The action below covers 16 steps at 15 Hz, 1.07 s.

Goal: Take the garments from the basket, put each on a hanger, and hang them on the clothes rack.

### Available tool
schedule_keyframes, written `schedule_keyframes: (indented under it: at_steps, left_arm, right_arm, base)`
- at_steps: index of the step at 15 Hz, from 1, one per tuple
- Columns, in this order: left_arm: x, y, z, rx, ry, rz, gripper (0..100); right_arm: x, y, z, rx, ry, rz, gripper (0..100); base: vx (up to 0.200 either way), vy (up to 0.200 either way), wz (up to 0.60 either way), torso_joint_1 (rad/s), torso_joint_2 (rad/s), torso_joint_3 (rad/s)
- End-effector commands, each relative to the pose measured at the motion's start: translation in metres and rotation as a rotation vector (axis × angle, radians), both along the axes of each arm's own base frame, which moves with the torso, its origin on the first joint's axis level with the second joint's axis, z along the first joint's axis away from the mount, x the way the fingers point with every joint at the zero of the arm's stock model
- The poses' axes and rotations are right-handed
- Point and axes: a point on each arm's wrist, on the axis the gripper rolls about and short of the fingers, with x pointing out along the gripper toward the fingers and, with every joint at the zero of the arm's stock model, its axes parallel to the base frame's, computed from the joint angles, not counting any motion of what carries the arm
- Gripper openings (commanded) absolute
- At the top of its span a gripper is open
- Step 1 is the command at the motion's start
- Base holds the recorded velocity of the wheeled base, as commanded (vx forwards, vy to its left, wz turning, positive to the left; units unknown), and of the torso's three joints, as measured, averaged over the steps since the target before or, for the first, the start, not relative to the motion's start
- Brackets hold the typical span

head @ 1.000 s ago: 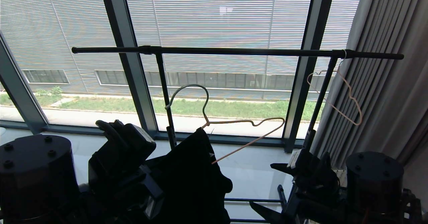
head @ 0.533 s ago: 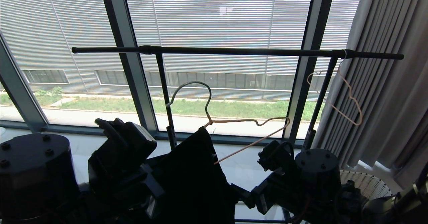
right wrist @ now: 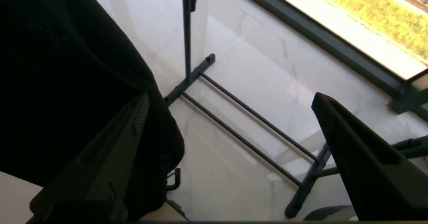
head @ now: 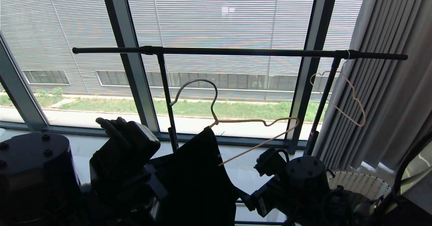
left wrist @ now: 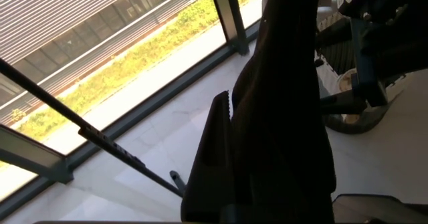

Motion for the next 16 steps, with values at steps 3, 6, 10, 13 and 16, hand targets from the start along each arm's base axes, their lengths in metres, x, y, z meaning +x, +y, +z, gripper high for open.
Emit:
schedule_keyframes:
  at_steps: [3,6,10,13,16]
  left_arm:
    - [0.006,-0.001,-0.005,0.021,0.015,0.034,0]
    - [0.005,-0.003,-0.003,0.015,0.008,0.022,0]
    - [0.002,-0.006,0.0,0.007,0.0,0.003,0]
    - [0.003,-0.006,-0.001,0.011,0.003,0.006,0]
    - [0.002,-0.005,0.001,0.005,-0.003,0.006,0]
  right_arm:
    - [-0.002,0.0,0.012,0.039,-0.029,0.016,100]
    - [-0.007,0.004,0.01,0.028,-0.028,0.041,100]
    - [-0.003,0.012,0.005,0.018,-0.03,0.04,100]
    - [-0.005,0.011,0.003,-0.002,-0.037,0.051,100]
    - [-0.007,0.006,-0.002,-0.035,-0.037,0.036,100]
  base:
    - [0.0,0.0,0.0,0.0,0.0,0.0]
    - [0.0,0.0,0.0,0.0,0.0,0.0]
    - [0.0,0.0,0.0,0.0,0.0,0.0]
    - [0.0,0.0,0.0,0.0,0.0,0.0]
    - [0.0,0.0,0.0,0.0,0.0,0.0]
